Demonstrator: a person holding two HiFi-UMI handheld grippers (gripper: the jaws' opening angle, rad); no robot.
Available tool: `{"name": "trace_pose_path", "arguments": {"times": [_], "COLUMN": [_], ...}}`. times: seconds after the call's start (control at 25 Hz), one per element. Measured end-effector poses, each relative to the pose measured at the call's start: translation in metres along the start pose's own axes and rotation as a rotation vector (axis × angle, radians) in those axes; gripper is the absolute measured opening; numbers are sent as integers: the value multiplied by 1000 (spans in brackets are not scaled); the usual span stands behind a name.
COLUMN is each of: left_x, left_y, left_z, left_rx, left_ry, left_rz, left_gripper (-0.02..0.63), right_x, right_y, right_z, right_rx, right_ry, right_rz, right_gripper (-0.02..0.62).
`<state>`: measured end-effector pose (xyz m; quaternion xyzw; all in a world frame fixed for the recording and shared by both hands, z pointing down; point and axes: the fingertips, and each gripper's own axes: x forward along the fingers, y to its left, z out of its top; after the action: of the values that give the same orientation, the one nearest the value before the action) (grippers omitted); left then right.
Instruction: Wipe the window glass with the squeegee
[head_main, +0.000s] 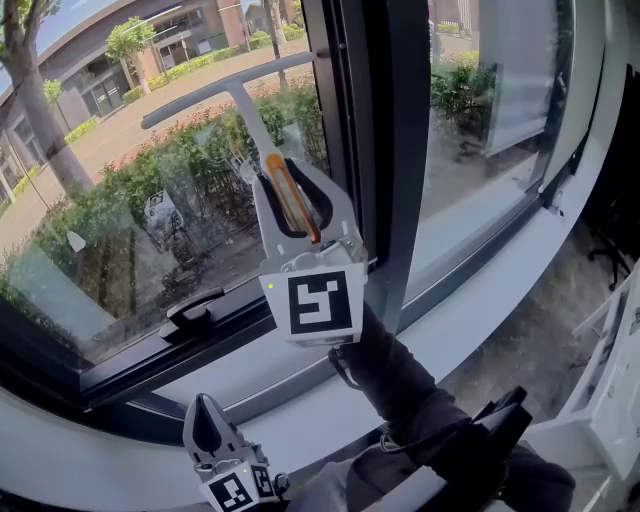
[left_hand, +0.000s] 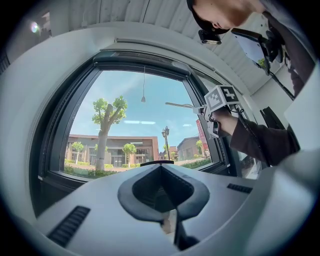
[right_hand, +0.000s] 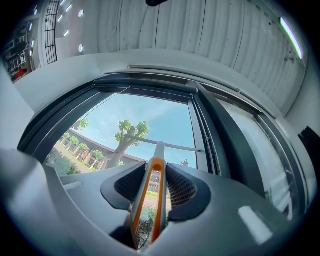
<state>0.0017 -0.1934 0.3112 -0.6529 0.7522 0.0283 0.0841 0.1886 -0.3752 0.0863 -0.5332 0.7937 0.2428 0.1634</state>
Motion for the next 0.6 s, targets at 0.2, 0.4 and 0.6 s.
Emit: {"name": "trace_pose_path", "arguments": {"times": [0.2,0.4,0.6], "left_x": [0,-1,-2], "left_y": [0,0,2], "left_z": [-2,-2,-4], "left_rx": [2,2,3], "left_ry": [5,9,12], "left_rz": [-4,-11,-11], "left_gripper": [0,0,0], "right_x": [-4,-8,-12], "right_y": [1,3,4], "right_z": [-6,-10,-16], "right_rx": [2,2,4], "right_ry": [10,16,23], "right_rz": [0,1,2], "right_gripper": [130,130,130]}}
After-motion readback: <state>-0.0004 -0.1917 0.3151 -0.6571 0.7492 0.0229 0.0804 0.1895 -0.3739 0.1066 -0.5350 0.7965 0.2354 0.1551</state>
